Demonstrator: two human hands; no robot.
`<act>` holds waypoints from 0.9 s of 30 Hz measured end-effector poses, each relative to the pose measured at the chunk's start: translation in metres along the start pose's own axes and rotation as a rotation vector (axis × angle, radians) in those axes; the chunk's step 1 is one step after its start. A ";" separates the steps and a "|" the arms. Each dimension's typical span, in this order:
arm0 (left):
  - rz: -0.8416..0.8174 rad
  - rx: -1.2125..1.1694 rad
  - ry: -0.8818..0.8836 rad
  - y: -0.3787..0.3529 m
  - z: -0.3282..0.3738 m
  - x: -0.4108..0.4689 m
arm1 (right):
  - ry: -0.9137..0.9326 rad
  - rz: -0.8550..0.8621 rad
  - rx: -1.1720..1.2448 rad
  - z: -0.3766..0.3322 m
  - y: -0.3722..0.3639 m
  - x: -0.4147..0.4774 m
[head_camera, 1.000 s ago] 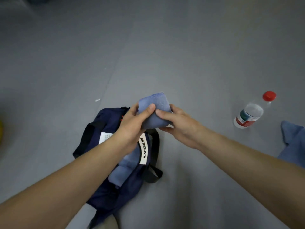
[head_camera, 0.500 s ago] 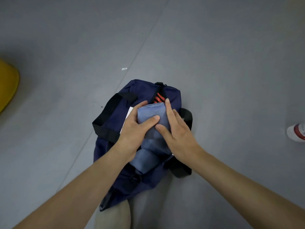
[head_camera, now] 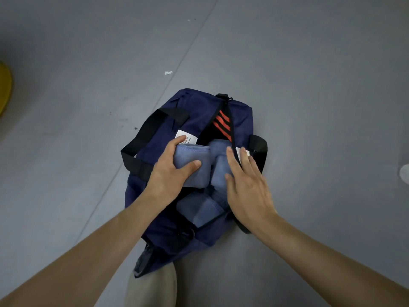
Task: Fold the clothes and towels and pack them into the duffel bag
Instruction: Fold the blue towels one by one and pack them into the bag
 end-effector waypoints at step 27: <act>0.094 0.644 -0.234 -0.048 -0.013 0.015 | 0.006 -0.045 0.085 0.020 0.010 -0.013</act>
Point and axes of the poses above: each hand's wrist, its own x-axis towards the middle knuckle, its own y-axis out of the back of the hand, z = x × y, the point moved 6 cm from there along x, towards the middle knuckle, and after that the axes turned 4 degrees about x, right-handed, at the moved point
